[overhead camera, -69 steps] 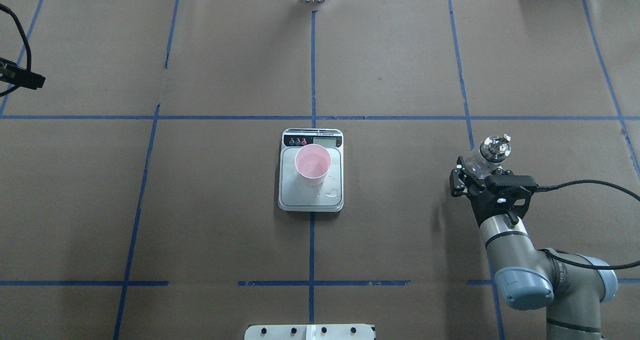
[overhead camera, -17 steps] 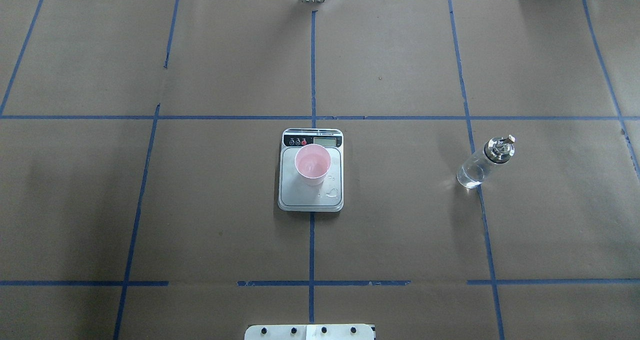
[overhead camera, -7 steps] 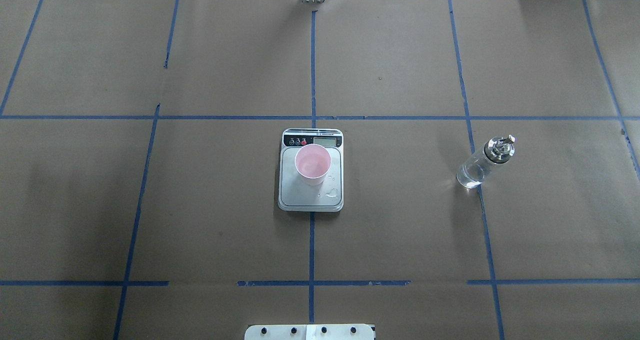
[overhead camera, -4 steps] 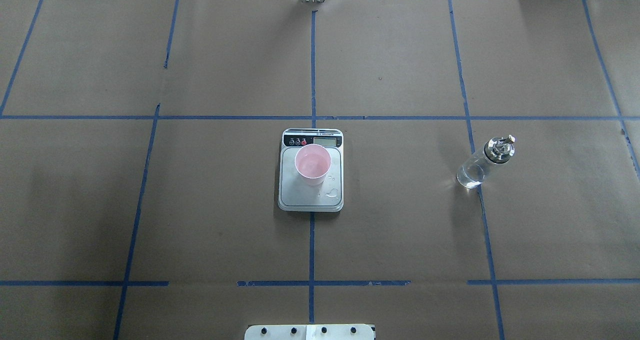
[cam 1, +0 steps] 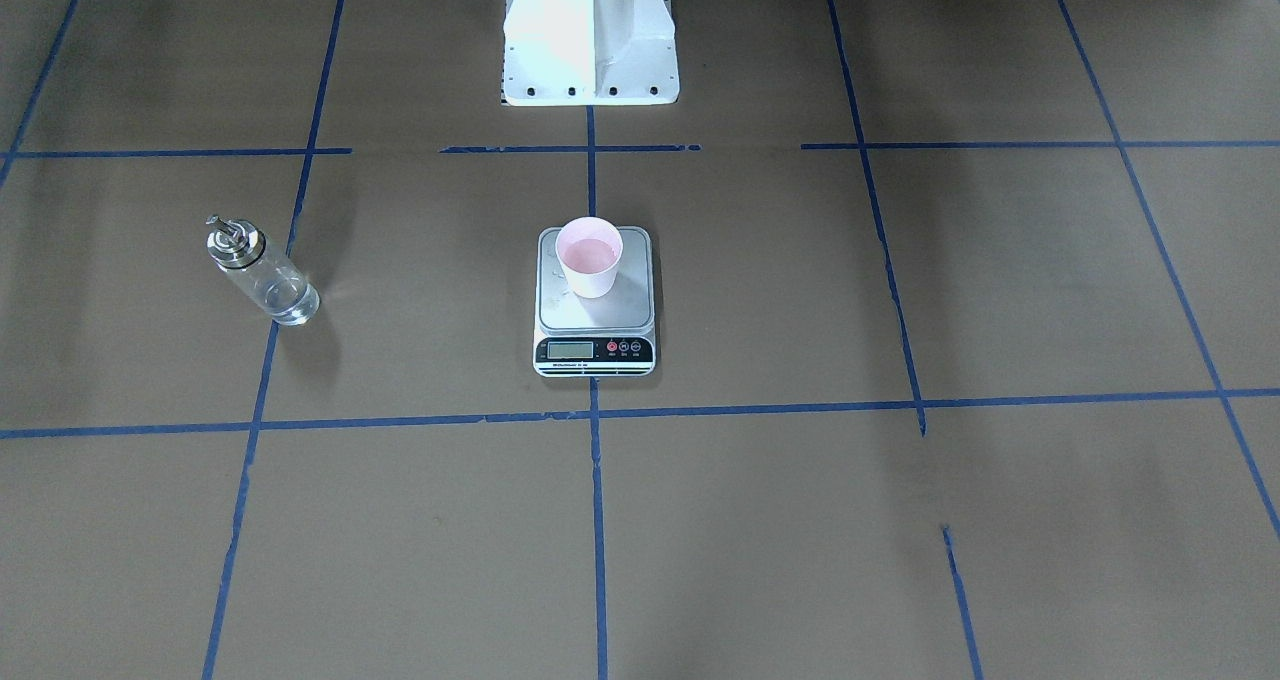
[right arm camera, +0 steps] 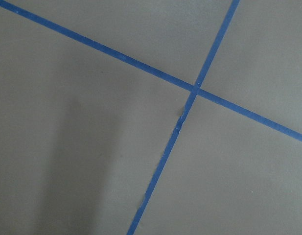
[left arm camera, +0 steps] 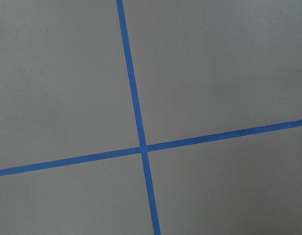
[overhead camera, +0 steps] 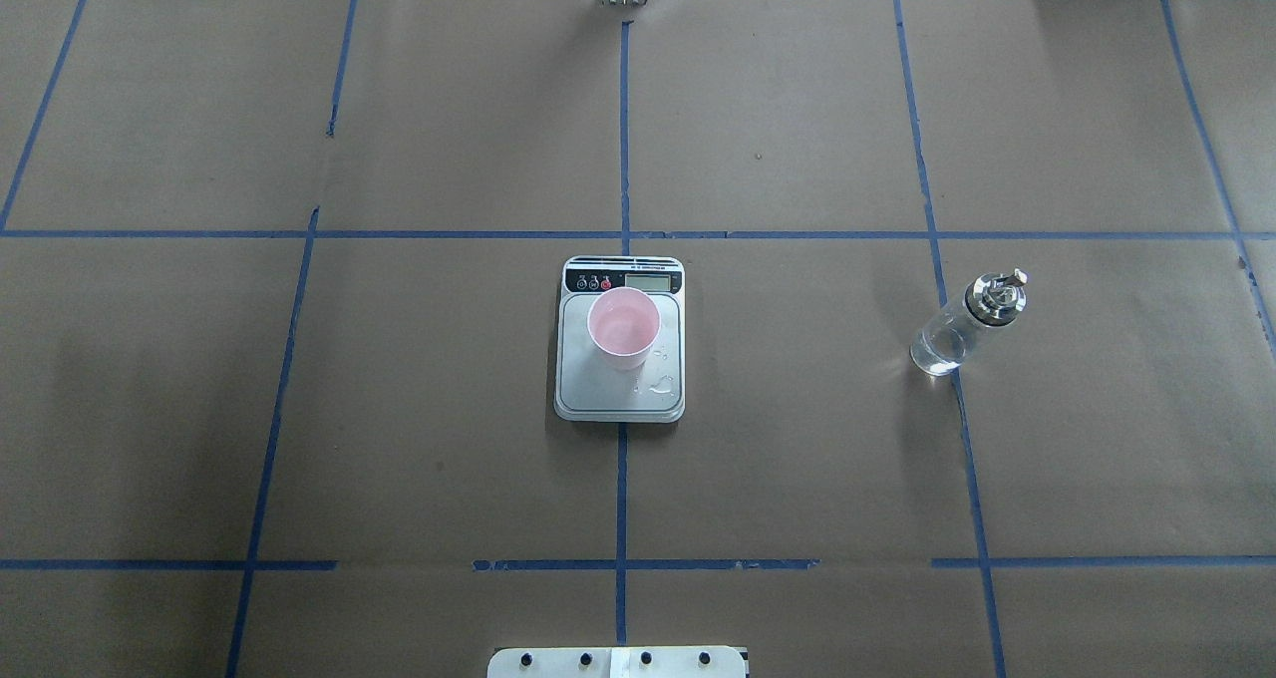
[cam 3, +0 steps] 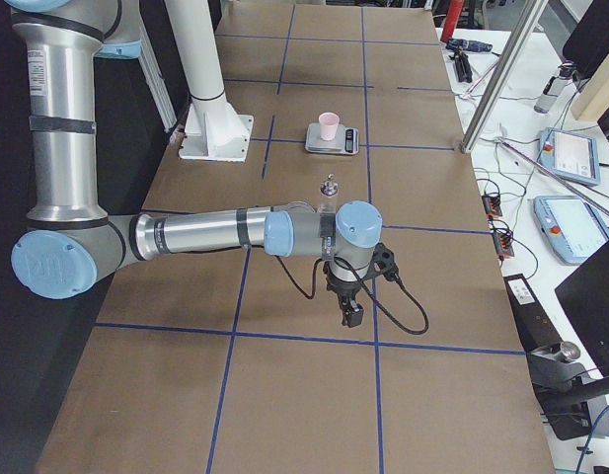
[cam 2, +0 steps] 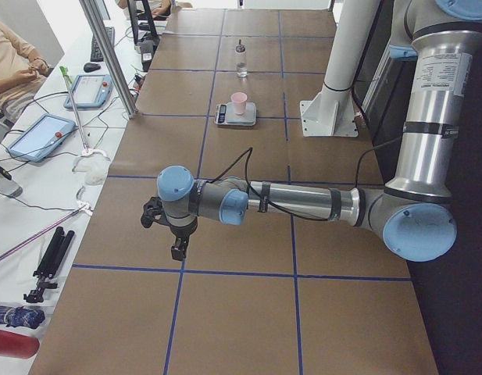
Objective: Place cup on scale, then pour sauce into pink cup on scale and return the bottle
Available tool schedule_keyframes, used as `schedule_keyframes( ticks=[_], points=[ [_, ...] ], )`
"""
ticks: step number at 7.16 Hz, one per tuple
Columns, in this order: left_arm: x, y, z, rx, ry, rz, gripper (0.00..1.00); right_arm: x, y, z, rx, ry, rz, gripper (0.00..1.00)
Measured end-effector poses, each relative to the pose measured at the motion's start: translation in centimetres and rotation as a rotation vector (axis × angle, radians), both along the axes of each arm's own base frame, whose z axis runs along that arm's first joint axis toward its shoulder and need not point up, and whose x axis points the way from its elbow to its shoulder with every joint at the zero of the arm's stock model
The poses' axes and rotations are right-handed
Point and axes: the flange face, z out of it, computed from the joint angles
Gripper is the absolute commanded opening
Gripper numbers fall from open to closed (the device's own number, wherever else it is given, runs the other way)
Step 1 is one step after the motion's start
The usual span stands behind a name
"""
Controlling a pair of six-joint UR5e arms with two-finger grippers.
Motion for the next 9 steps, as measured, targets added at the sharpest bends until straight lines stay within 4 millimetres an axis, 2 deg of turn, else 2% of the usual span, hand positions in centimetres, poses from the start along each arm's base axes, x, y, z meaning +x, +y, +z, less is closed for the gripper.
schedule_keyframes(
  ticks=[3,6,9],
  points=[
    [0.0,0.3,0.0,0.007,0.001,-0.001,1.0,-0.5,-0.1,-0.4,0.009,-0.012,-0.007,1.0],
    [0.0,0.5,-1.3,0.025,0.004,-0.002,1.0,-1.4,-0.4,-0.4,0.007,-0.021,-0.025,1.0],
    [-0.1,0.7,-1.6,0.03,0.005,-0.002,1.0,-1.5,0.2,-0.4,0.012,-0.021,-0.031,1.0]
  ],
)
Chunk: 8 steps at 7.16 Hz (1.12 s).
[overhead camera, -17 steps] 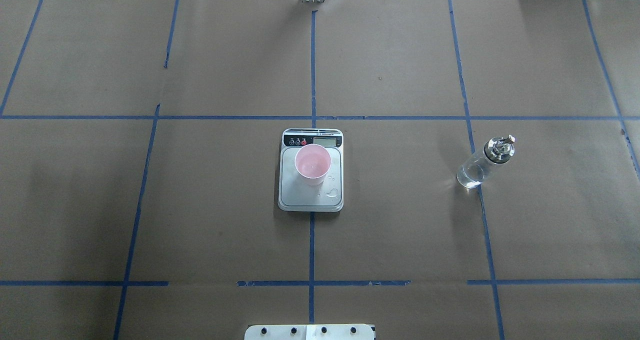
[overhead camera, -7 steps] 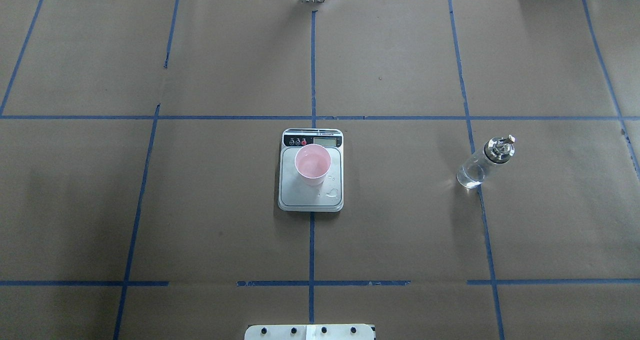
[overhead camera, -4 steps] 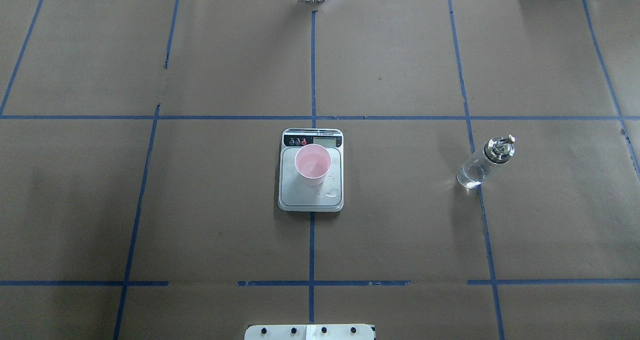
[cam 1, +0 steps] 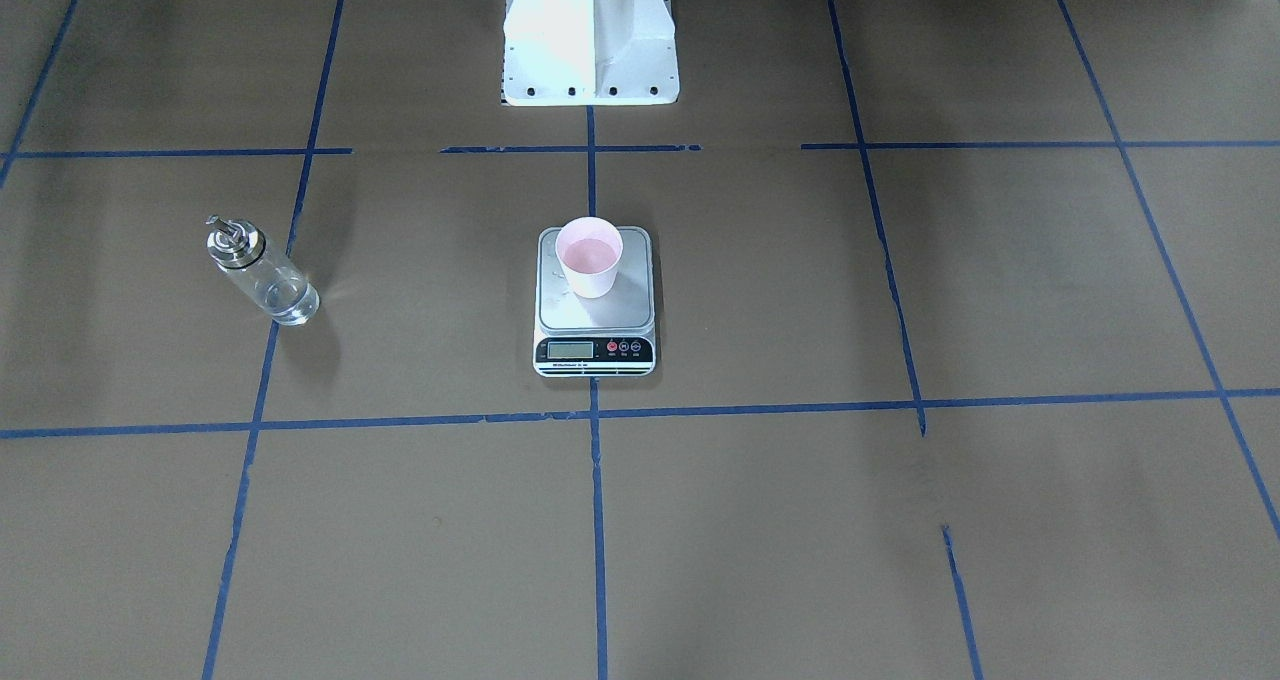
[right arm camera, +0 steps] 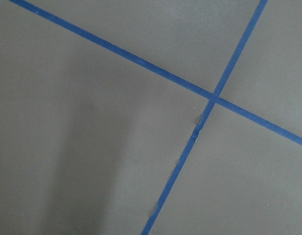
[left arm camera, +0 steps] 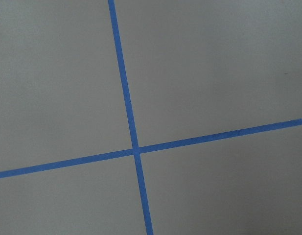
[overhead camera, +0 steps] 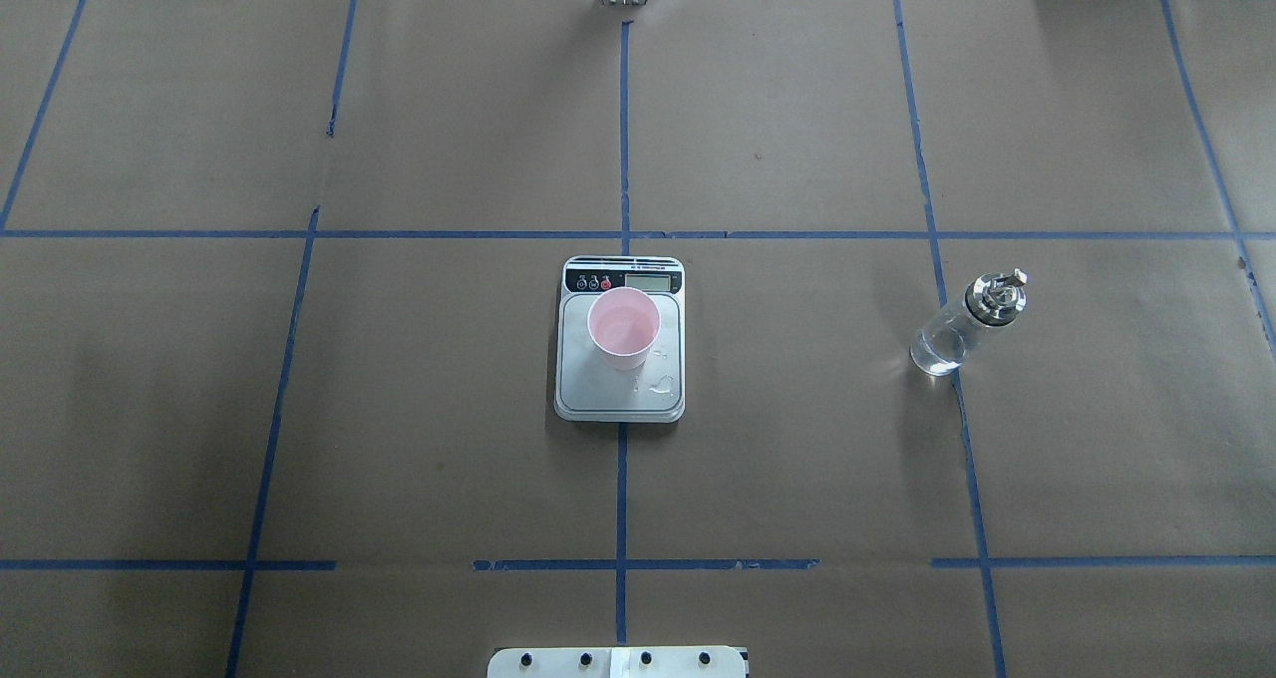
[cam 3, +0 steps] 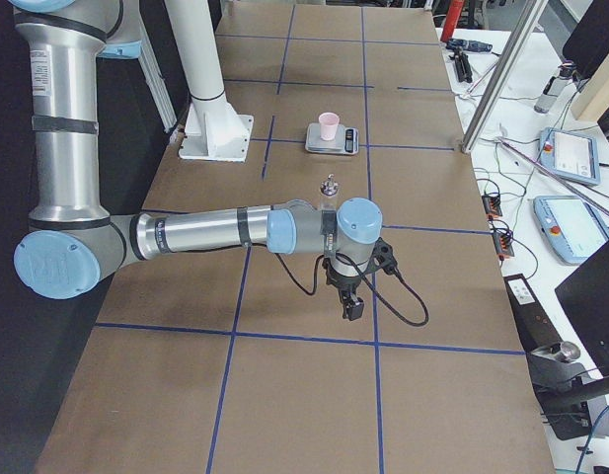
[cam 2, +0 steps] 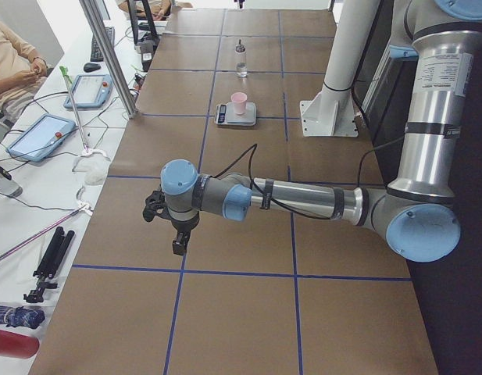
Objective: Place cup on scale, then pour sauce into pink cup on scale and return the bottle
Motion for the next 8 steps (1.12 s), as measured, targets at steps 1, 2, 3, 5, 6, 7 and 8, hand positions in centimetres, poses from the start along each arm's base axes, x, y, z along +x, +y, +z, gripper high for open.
schedule_keyframes(
  ticks=[1,2,3,5,6,7,8],
  points=[
    [0.0,0.4,-0.1,0.003,0.0,0.0,1.0,0.0,0.1,0.2,-0.004,0.001,0.001,1.0],
    [-0.1,0.9,-0.2,0.006,-0.001,0.0,1.0,0.0,0.1,0.3,-0.008,0.003,0.003,1.0],
    [-0.1,1.1,-0.2,0.01,-0.003,0.0,1.0,0.0,0.3,0.5,-0.015,0.005,0.004,1.0],
    [-0.1,1.2,-0.4,0.014,-0.001,0.001,1.0,0.1,0.8,1.3,-0.032,0.009,0.004,1.0],
    [-0.1,1.3,-0.3,0.013,0.0,0.002,1.0,0.1,1.2,1.8,-0.042,0.01,0.005,1.0],
    [0.0,1.3,-0.1,0.01,0.0,0.003,1.0,0.2,1.5,2.2,-0.051,0.009,0.006,1.0],
    [0.0,1.3,0.2,0.006,0.001,0.004,1.0,0.2,1.9,2.7,-0.063,0.007,0.005,1.0]
  ],
)
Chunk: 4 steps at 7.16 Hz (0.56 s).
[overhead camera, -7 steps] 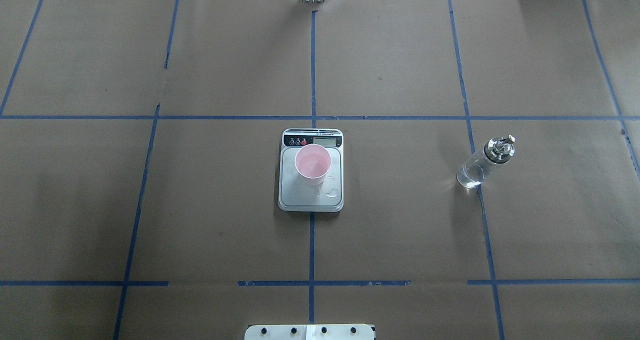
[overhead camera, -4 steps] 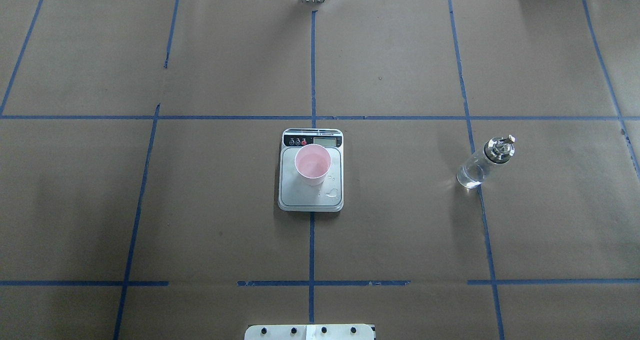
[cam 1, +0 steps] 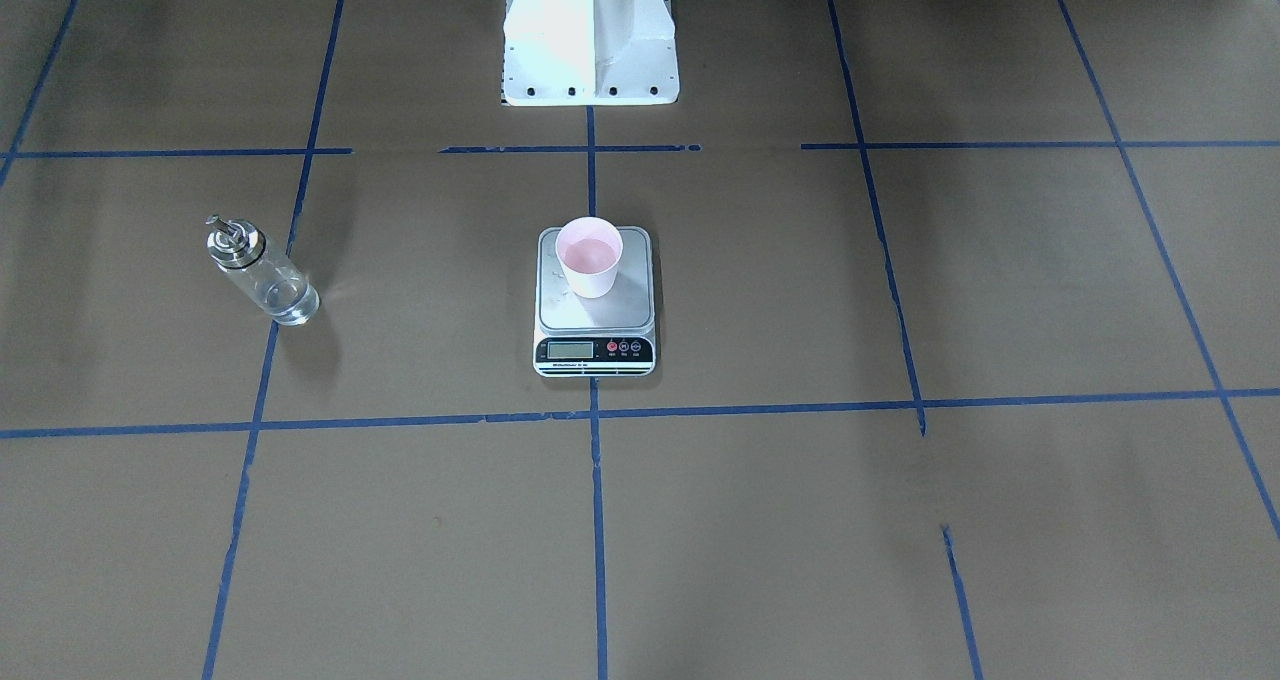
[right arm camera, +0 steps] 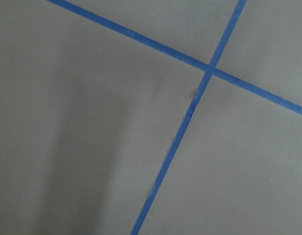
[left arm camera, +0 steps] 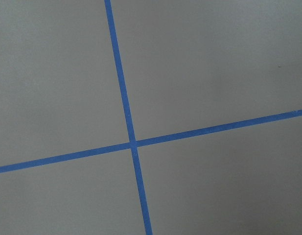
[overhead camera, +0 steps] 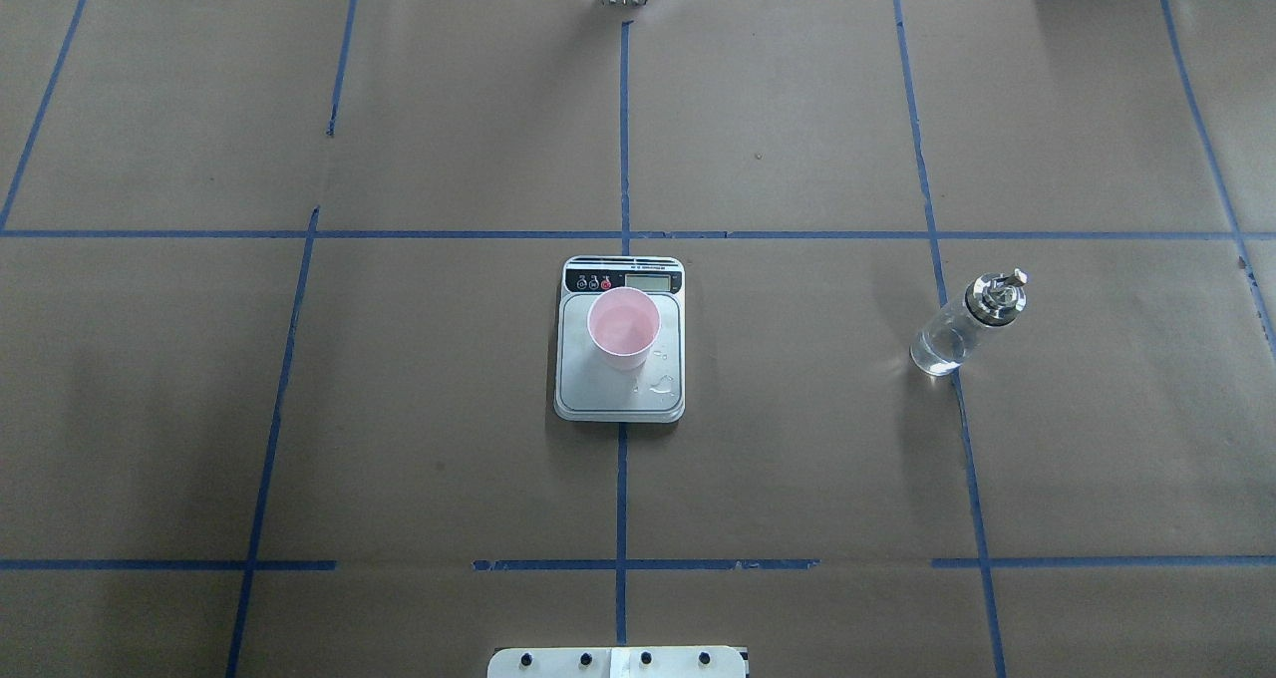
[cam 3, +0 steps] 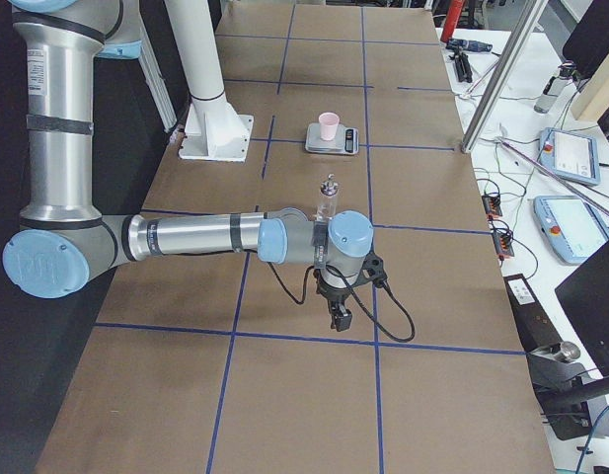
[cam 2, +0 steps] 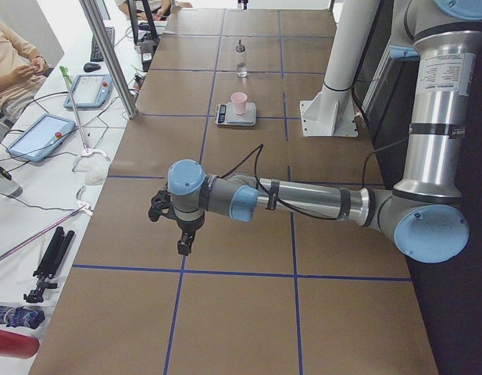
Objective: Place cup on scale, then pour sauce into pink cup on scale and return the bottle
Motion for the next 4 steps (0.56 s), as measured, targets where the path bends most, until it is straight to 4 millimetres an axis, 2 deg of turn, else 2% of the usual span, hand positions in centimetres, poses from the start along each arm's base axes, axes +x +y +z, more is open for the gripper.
schedule_keyframes(
  ticks=[1,4],
  points=[
    [0.1,0.0,0.1,-0.004,0.012,0.004,1.0,0.2,0.4,0.5,-0.011,-0.006,0.004,1.0],
    [0.5,0.5,2.3,-0.065,0.093,0.019,1.0,0.8,0.8,1.4,-0.032,-0.018,0.021,1.0]
  ],
)
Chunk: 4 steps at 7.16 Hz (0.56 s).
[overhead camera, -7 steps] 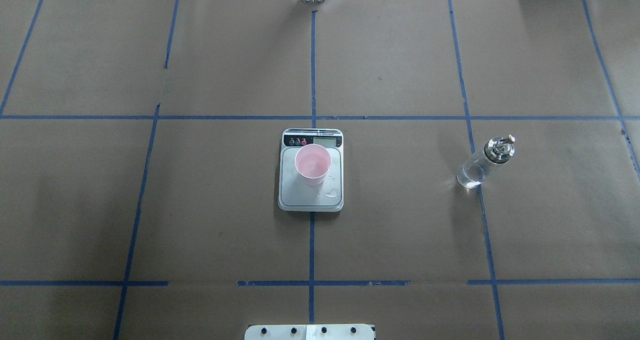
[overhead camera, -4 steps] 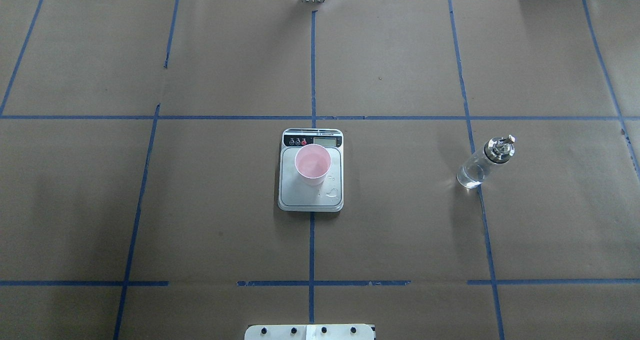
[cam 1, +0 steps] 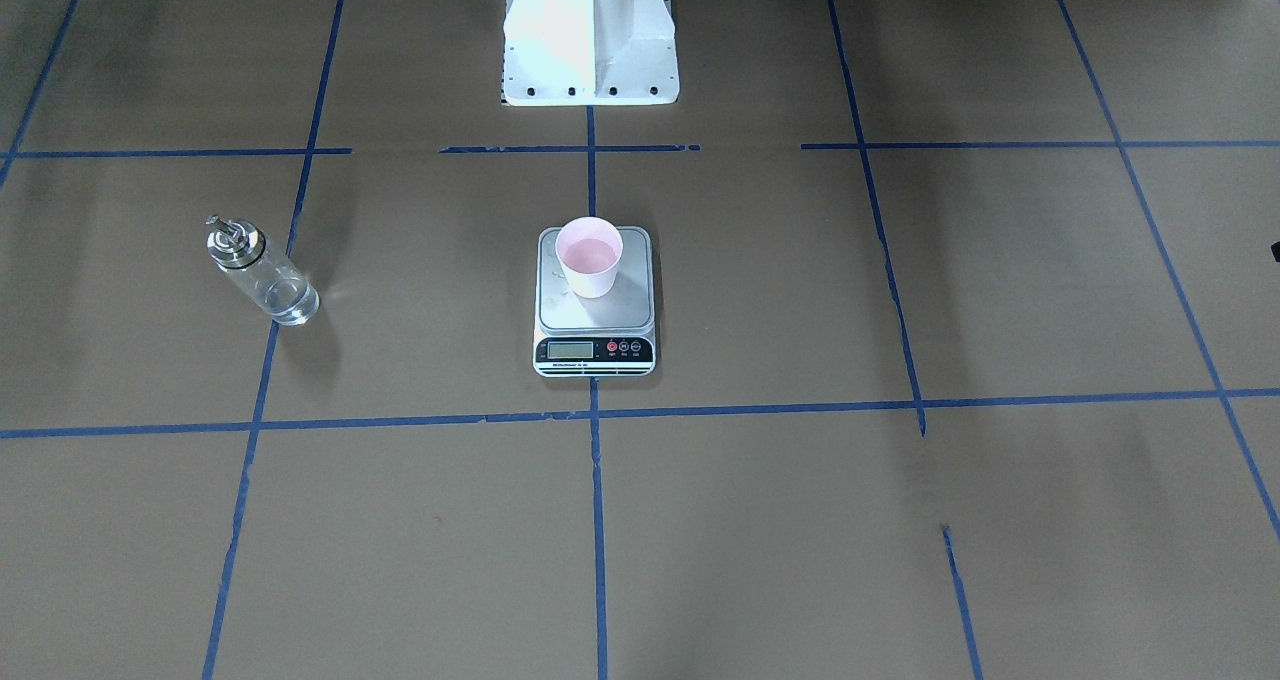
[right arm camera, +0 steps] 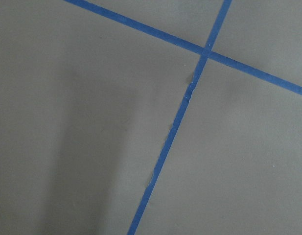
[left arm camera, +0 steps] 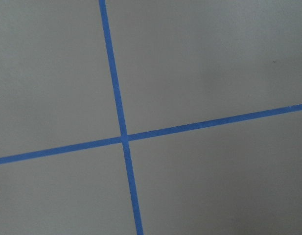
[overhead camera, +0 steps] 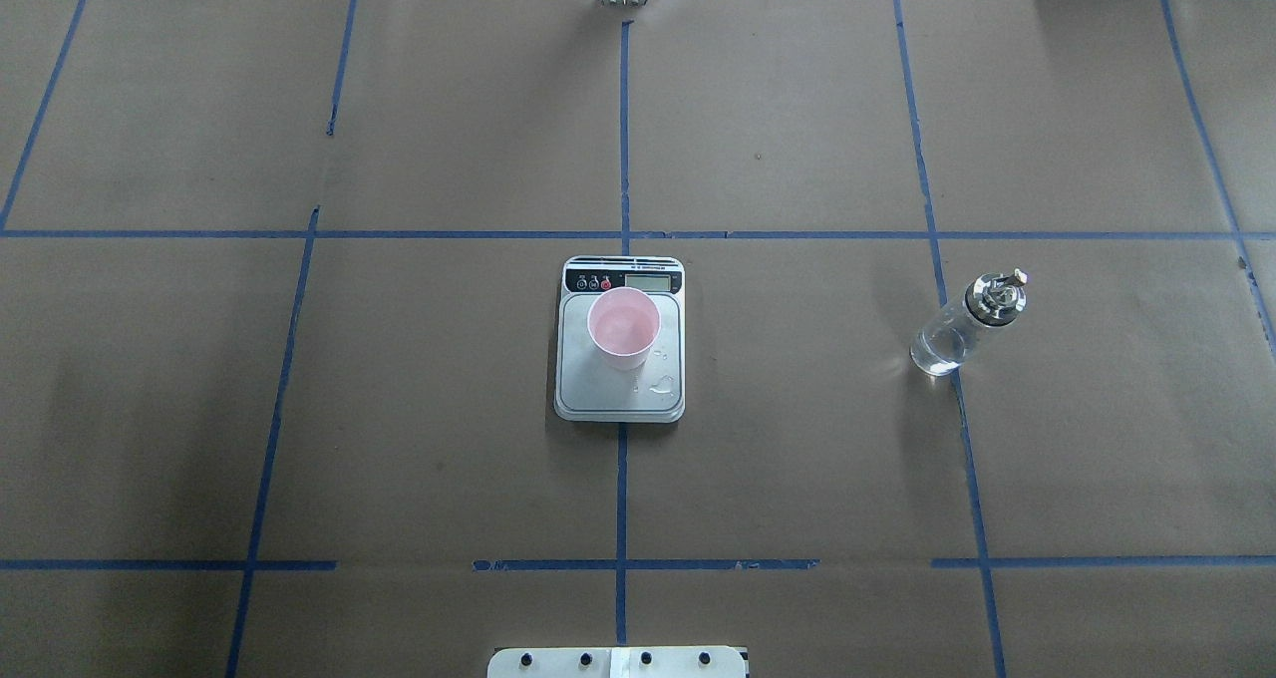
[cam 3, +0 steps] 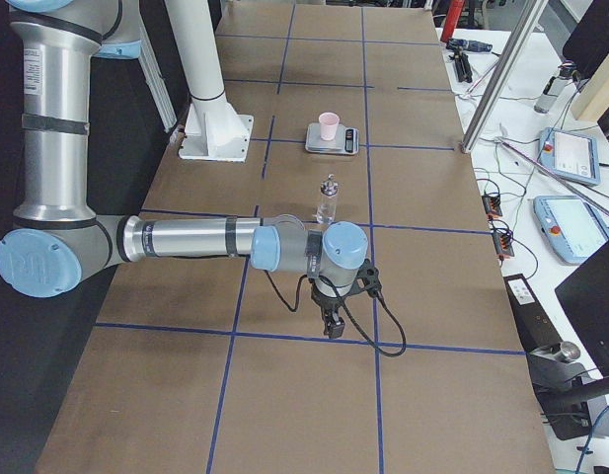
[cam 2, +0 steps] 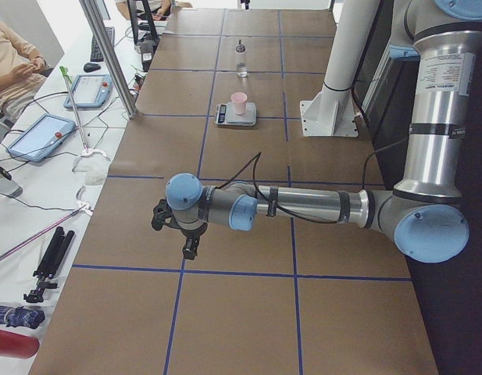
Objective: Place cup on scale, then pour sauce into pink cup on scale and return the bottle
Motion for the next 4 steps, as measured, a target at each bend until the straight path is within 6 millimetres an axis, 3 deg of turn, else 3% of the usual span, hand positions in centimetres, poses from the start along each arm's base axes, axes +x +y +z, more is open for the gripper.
schedule_keyframes(
  ticks=[4],
  points=[
    [-0.53,0.05,-0.81,0.031,-0.048,-0.011,1.0,0.02,0.08,0.3,-0.007,-0.005,0.001,1.0]
  ],
)
